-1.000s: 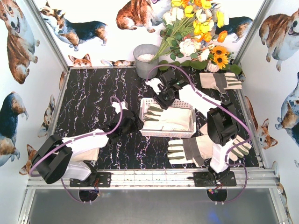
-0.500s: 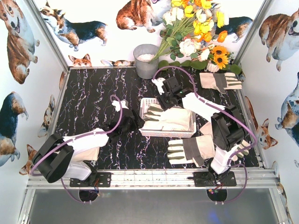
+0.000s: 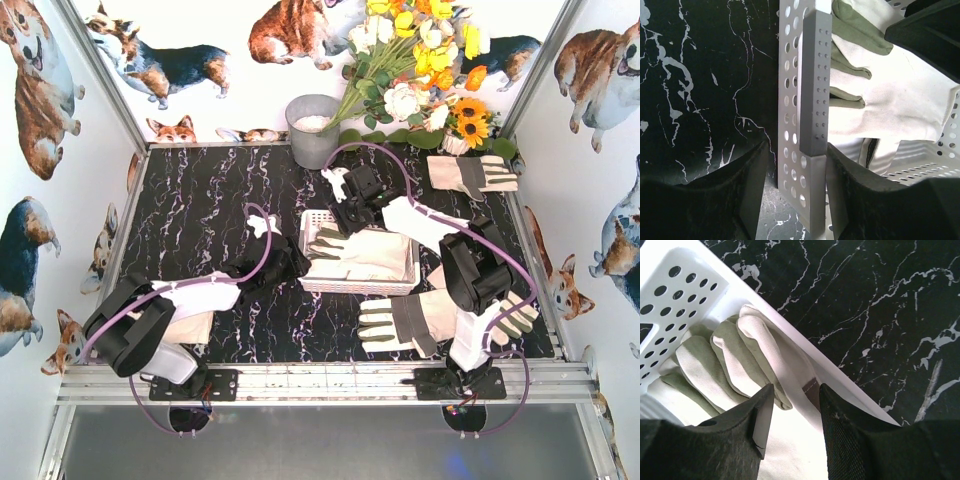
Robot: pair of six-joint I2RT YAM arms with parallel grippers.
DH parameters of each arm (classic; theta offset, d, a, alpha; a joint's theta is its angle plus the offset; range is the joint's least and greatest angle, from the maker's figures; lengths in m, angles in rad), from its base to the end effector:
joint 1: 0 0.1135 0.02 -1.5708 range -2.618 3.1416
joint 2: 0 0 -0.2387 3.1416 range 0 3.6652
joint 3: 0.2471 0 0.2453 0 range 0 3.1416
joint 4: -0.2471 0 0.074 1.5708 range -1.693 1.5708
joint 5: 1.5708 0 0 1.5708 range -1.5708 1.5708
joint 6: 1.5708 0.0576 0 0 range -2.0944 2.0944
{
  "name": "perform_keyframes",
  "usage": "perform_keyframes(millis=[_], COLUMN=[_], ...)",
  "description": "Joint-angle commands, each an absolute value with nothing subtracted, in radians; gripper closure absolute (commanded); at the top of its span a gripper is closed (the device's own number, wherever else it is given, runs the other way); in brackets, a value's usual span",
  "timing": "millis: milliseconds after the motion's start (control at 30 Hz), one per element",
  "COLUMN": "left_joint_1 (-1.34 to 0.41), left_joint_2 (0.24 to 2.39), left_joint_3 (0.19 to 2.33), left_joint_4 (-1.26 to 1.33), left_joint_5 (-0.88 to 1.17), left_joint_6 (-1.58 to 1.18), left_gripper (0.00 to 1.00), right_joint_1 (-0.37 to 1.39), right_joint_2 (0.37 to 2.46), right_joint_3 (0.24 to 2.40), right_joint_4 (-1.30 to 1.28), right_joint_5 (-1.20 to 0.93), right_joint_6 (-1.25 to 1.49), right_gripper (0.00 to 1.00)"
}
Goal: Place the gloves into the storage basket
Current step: Move the bin to the center of the board.
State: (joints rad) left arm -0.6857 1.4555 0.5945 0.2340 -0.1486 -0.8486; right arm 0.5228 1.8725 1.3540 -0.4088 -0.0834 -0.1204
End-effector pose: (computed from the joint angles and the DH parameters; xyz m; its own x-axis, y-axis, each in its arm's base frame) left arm 0.2369 -0.1828 0.1325 -0.7005 -0.3857 -0.6005 0.0119 0.8349 -0.5502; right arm 0.3495 0.2069 0.1705 -0.6232 -0.4973 -0.6037 -0.6202 0.7844 -0.0059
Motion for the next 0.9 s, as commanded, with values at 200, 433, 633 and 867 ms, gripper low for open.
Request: perform_keyframes(millis=[200, 433, 633, 867], left_joint_1=[-0.671, -0.651, -0.631, -0.610], left_joint_2=[1.480, 1.485, 1.492, 1.496], left_joint_3=[0.610, 0.611, 0.609, 0.607], left_joint_4=[0.281, 0.281, 0.293, 0.304], left_joint_5=[-0.151, -0.147, -0.133, -0.126], left_joint_6=[-0.778, -0.766, -0.747, -0.715], left_gripper=[0.60, 0.63, 0.65, 0.68], right_joint_1=[0.528, 0.528, 0.529, 0.535], right_joint_2=[1.930, 1.974, 2.007, 2.051], right_joint_3=[1.435, 1.464, 1.484, 1.542], right_joint_4=[-0.366, -0.388, -0.384, -0.441], right_joint_5=[-0.207, -0.286, -0.408, -0.483], right_joint_6=[-0.123, -0.128, -0.146, -0.220], right_gripper=[0.57, 0.60, 0.68, 0.68])
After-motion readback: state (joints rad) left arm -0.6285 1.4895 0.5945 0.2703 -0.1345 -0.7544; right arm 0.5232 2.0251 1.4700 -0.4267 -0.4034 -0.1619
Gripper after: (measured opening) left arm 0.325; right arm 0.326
